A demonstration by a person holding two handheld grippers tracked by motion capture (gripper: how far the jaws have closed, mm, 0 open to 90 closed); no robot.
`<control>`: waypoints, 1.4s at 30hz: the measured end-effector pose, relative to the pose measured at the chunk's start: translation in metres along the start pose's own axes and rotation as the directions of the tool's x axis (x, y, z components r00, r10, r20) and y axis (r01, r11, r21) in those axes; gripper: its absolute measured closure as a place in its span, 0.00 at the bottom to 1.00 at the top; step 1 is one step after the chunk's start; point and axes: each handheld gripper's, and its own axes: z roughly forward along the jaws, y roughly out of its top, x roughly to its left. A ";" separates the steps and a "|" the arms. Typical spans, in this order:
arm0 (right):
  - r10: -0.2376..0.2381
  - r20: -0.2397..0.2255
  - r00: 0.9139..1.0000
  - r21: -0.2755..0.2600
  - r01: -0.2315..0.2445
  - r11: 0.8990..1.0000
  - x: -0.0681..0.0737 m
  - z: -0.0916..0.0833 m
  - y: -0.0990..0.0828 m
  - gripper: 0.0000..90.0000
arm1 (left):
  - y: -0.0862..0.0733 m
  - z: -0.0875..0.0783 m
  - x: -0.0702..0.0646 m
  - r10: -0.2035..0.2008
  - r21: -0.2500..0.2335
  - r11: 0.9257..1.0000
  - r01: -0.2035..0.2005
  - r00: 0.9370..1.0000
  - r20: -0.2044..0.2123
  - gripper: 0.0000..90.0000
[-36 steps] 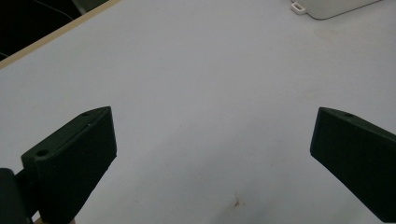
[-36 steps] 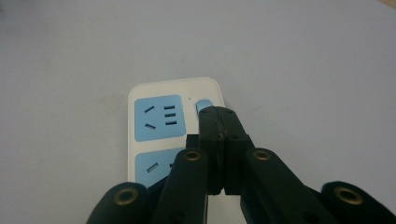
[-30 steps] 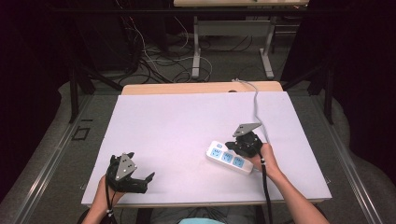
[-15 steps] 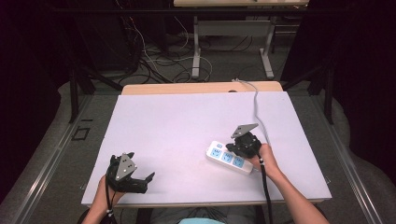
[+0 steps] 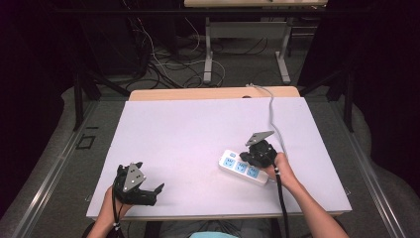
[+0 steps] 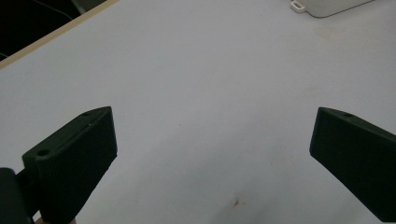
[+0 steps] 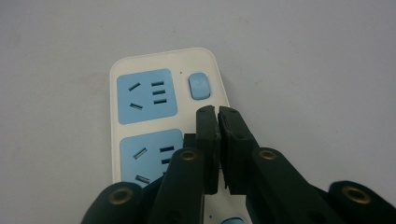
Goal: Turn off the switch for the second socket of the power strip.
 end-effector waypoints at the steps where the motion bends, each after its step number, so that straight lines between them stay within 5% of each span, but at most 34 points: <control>1: -0.003 0.016 1.000 0.008 0.003 1.000 0.002 0.000 0.001 1.00 | 0.000 0.000 0.000 0.003 0.001 1.000 -0.003 1.000 -0.002 0.00; 7: -0.053 0.052 0.997 0.015 0.052 0.999 0.007 0.002 0.003 1.00 | 0.000 0.000 0.000 0.000 0.000 1.000 0.000 1.000 0.000 0.00; 24: 0.024 -0.008 1.000 0.001 -0.024 1.000 0.000 0.001 0.000 1.00 | 0.000 0.001 -0.001 -0.004 0.000 1.000 0.004 1.000 0.011 0.00; 42: 0.052 0.011 0.999 -0.008 -0.052 0.999 0.001 0.002 -0.001 1.00 | 0.000 0.002 -0.001 -0.004 -0.006 1.000 0.004 1.000 0.006 0.01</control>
